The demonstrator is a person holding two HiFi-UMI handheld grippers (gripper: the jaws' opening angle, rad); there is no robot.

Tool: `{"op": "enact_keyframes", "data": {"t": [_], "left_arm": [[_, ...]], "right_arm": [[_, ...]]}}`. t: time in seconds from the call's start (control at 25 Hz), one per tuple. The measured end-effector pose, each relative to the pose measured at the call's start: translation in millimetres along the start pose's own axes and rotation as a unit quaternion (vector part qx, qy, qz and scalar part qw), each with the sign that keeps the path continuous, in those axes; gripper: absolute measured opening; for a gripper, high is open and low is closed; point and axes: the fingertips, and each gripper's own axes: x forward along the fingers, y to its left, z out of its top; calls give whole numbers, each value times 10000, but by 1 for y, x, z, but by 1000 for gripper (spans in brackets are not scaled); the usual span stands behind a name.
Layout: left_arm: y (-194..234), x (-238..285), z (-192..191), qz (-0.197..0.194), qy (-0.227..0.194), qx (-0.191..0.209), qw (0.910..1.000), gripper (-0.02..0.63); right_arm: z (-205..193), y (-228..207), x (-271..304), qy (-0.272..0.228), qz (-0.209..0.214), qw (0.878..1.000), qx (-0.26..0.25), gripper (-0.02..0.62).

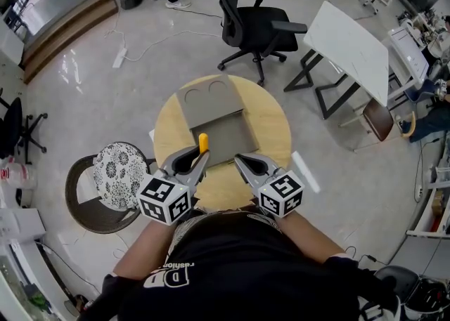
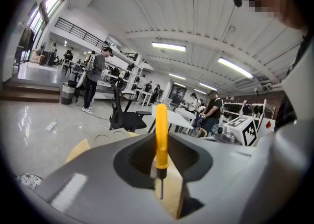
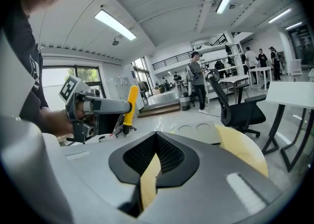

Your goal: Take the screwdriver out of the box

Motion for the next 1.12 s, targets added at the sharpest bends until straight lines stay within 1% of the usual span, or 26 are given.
{"op": "enact_keyframes", "data": {"t": [0.28, 0.8, 1.12], "left_arm": [[0, 1, -6, 43, 47, -13, 10000, 135], [-1, 5, -10, 38, 62, -36, 10000, 135], [2, 5, -4, 46, 39, -31, 10000, 135]], "right_arm": [[-8, 1, 2, 97, 32, 9999, 40, 0], [-12, -2, 2, 131, 40, 9999, 44, 0], [-10, -2, 4, 164, 39, 9998, 51, 0]]}}
